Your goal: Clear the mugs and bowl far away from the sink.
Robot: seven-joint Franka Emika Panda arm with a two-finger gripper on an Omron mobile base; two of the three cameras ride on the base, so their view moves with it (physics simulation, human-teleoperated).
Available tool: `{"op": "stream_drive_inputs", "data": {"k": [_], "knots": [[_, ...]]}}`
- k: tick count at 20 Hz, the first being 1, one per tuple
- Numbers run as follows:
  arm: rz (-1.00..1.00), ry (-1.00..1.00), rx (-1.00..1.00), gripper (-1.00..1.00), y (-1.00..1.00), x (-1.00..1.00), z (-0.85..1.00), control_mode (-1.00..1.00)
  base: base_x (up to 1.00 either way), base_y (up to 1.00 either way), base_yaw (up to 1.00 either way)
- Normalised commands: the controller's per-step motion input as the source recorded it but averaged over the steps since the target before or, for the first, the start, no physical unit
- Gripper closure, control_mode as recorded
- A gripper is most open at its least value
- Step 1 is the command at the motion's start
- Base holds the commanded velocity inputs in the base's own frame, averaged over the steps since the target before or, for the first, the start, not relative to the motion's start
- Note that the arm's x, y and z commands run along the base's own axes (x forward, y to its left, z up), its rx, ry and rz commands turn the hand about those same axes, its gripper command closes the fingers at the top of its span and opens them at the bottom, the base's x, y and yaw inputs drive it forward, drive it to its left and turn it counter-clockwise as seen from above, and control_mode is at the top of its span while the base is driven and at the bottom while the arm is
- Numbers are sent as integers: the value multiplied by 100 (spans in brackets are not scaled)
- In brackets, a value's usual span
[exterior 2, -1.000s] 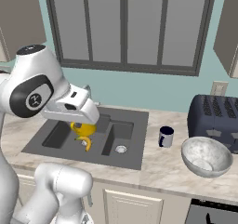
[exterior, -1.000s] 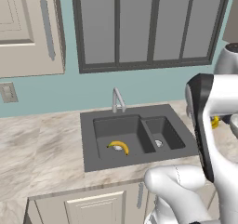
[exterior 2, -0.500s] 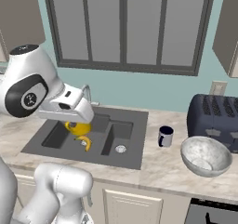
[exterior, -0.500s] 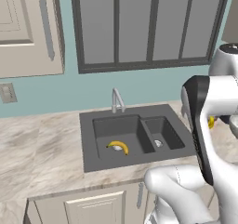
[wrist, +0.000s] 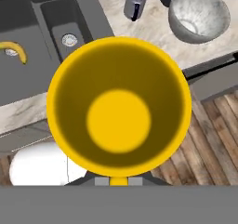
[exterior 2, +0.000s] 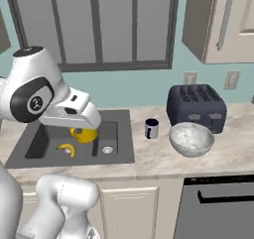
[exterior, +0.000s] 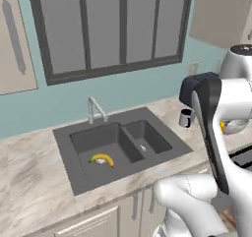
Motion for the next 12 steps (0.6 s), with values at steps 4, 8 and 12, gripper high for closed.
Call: {"op": "stream_drive_inputs", "data": {"k": [4,8,12], "knots": [[0,0,0,100,0,0,0,100,0,0,-100],[0,0,0,100,0,0,0,100,0,0,-100],[0,0,0,100,0,0,0,100,0,0,-100]]}}
